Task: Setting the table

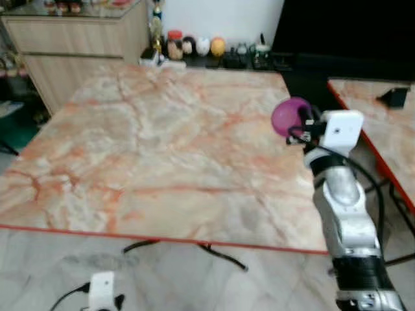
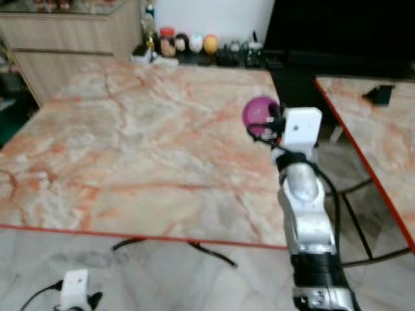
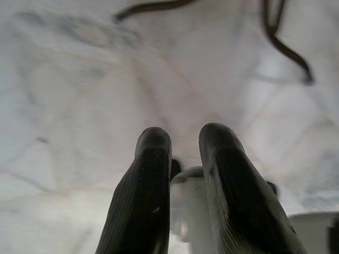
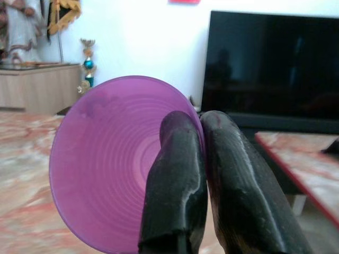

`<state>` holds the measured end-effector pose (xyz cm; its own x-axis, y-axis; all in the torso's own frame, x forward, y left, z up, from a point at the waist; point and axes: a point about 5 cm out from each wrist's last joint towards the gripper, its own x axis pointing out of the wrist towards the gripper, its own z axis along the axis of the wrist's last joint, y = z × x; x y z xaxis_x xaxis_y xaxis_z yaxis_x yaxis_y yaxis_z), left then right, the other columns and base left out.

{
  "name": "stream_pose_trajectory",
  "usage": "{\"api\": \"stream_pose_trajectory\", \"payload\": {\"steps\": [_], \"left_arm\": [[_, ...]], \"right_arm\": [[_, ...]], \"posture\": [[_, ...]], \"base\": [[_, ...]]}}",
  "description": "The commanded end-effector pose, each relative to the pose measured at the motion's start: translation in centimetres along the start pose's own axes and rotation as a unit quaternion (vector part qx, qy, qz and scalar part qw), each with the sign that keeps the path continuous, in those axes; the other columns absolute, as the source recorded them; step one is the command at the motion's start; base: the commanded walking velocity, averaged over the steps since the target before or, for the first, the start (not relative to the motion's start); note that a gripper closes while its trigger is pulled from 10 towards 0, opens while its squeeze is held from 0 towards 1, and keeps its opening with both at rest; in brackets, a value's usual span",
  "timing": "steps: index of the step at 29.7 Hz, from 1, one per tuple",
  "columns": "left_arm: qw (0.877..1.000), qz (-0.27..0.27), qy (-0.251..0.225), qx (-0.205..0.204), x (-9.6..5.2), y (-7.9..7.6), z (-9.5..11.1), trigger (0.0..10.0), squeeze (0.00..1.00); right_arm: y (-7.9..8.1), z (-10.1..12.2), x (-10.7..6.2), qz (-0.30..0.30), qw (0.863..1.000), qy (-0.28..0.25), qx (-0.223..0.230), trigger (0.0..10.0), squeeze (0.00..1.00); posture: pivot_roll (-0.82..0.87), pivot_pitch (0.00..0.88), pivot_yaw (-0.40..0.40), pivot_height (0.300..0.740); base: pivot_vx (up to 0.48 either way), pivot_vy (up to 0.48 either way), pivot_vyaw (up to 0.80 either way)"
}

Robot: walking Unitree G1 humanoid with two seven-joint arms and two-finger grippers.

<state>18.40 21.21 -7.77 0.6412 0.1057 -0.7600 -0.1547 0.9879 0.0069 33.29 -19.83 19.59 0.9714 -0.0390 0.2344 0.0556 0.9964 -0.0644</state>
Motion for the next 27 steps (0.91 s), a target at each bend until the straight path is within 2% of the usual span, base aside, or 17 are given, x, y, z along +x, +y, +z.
{"api": "stream_pose_trajectory", "payload": {"steps": [1, 27], "left_arm": [[1.0, 0.011, 0.0, 0.002, -0.09, 0.92, 0.06, 10.0, 0.0], [1.0, 0.006, -0.002, 0.005, -0.12, 0.73, -0.05, 10.0, 0.0]], "right_arm": [[0.62, 0.66, 0.25, 0.009, 1.0, -0.013, 0.003, 10.0, 0.0], [0.23, 0.72, 0.32, 0.005, 1.0, -0.014, -0.003, 10.0, 0.0]], "posture": [[0.03, 0.0, -0.036, 0.74], [0.02, 0.0, -0.031, 0.74]], "base": [[0.0, -0.439, 0.0], [0.0, -0.437, 0.0]]}}
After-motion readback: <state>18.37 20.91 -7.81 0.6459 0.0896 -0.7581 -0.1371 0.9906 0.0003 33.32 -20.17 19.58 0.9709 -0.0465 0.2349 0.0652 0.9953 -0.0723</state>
